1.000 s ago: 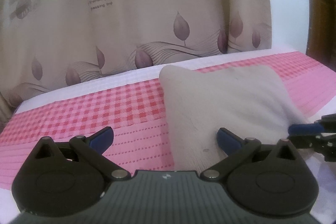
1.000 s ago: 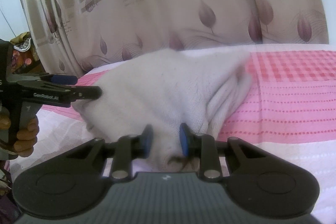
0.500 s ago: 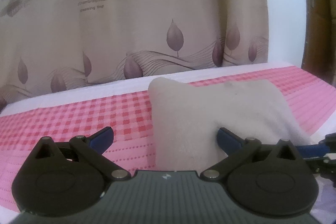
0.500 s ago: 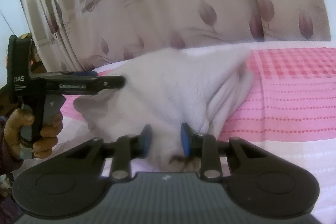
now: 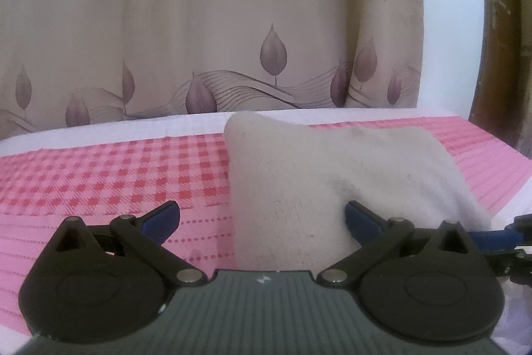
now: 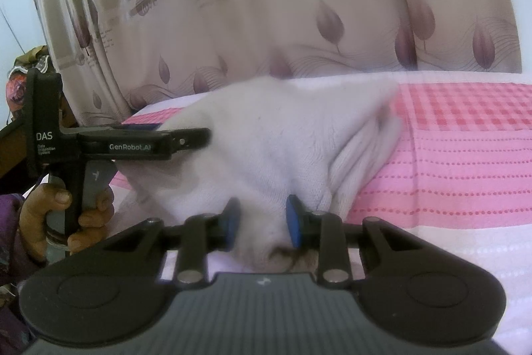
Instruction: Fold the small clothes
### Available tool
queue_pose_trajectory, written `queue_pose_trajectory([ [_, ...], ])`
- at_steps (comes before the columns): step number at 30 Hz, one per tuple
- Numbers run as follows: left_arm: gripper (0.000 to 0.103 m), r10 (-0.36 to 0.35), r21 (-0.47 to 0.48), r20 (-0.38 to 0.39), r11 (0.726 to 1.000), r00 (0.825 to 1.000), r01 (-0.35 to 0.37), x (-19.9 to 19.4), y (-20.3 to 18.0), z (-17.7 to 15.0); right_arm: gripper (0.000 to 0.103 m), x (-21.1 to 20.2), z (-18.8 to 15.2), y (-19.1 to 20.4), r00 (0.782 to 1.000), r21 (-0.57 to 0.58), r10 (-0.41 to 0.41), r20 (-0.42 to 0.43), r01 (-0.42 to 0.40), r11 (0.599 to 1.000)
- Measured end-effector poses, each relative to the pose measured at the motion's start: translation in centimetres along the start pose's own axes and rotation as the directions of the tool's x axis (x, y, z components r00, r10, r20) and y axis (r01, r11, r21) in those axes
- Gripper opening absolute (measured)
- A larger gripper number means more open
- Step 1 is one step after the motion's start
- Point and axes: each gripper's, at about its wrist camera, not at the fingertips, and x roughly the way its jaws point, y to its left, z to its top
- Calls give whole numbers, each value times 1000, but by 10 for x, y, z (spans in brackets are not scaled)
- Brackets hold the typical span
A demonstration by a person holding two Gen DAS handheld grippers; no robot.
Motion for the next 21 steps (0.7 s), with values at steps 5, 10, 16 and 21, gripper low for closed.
queue_pose_trajectory([
  [5,103,-1,-4,0,1000,1000,1,1,0,-1,29,0,0,1,1000,-10,-8,-1,8,1000],
  [10,103,-5,-10,-4,1000,1000,5,1,1,-1,29,0,1,0,1000,-12,-9,0,9,1000],
  [16,103,-1,-6,-4,1000,1000,1,2,0,0,29,0,1,0,1000,-12,-10,7,10,1000],
  [21,103,4,5,-2,1000,1000,-4,1,0,-1,31,-16,-2,-3,994,18,-32,108,30,999],
])
